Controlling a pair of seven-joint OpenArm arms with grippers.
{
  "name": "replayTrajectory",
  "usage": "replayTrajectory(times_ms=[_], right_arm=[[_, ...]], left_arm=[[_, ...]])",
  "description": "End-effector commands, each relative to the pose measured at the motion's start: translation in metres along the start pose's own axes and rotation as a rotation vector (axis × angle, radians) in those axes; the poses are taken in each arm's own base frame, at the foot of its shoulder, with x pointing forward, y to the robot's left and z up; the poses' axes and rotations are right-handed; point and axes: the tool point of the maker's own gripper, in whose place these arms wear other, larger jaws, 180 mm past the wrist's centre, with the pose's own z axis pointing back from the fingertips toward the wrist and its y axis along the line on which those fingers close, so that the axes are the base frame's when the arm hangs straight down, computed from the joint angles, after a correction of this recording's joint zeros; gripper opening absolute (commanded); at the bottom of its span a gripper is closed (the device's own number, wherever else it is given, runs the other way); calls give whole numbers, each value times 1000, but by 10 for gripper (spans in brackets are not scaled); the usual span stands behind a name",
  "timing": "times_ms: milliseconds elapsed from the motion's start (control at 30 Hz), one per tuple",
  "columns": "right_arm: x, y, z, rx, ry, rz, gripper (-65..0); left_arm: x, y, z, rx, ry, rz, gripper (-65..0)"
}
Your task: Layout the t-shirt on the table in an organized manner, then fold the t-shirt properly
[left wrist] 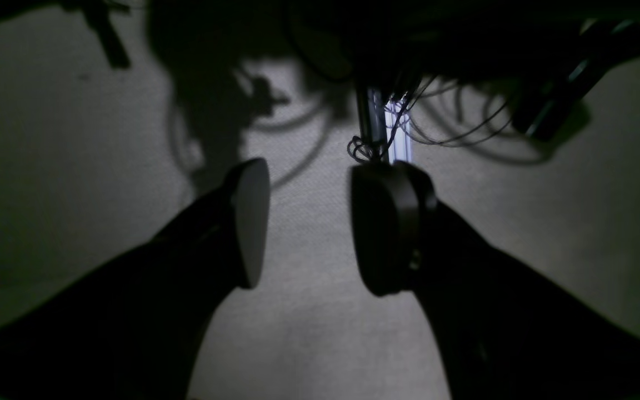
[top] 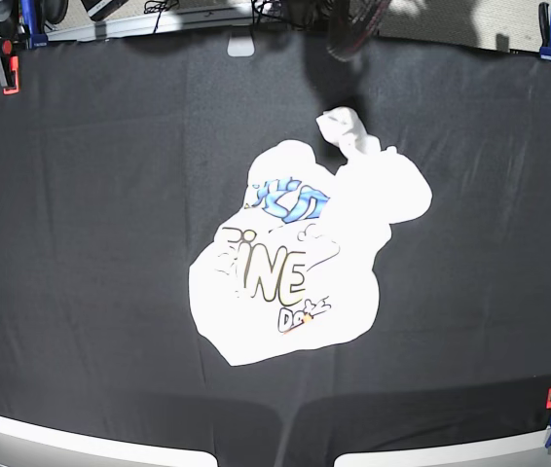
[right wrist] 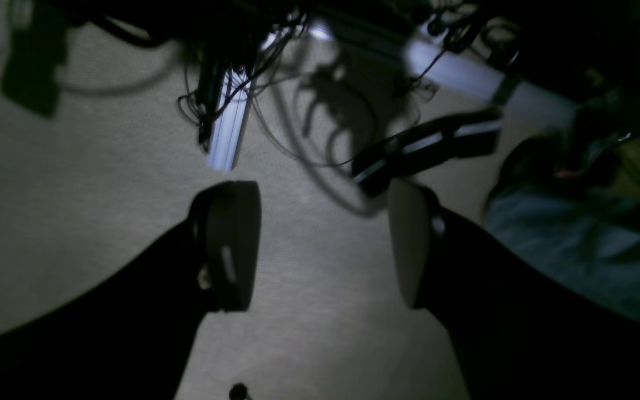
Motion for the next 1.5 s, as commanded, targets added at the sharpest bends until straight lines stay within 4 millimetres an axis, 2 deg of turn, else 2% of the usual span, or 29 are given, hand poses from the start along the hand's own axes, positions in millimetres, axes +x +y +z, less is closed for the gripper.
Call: replayTrajectory(times_ms=[0,167,400,600,833,1100,1300,1467], right_arm=[[6,1,7,6,-15,3,-292],[44,0,24,-4,-67,20,-292],[94,-16,53,-82,-174,82,-292],[125,-46,73,-166,-267,61,-292],[149,-79,91,-263,-354,45,-292],[211,-102,106,-323,-538,43,-292],[258,-120,125,-389,-685,40,-292],[298,-128,144,-419,-808,-4,-292]], left_arm=[[2,-4,7,-8,-1,-7,-390],[34,-13,22,-22,-6,-45,-390],[77,-26,51,-28,-25,-107,-390],[107,-29,63,-23,-80,-136,-390],[146,-24,59,-6,-187,-152,-390],[218,-18,62,23,-396,-178,-390],[277,-18,81,30,-629,-198,-390],[320,-14,94,55,-733,-218,-390]])
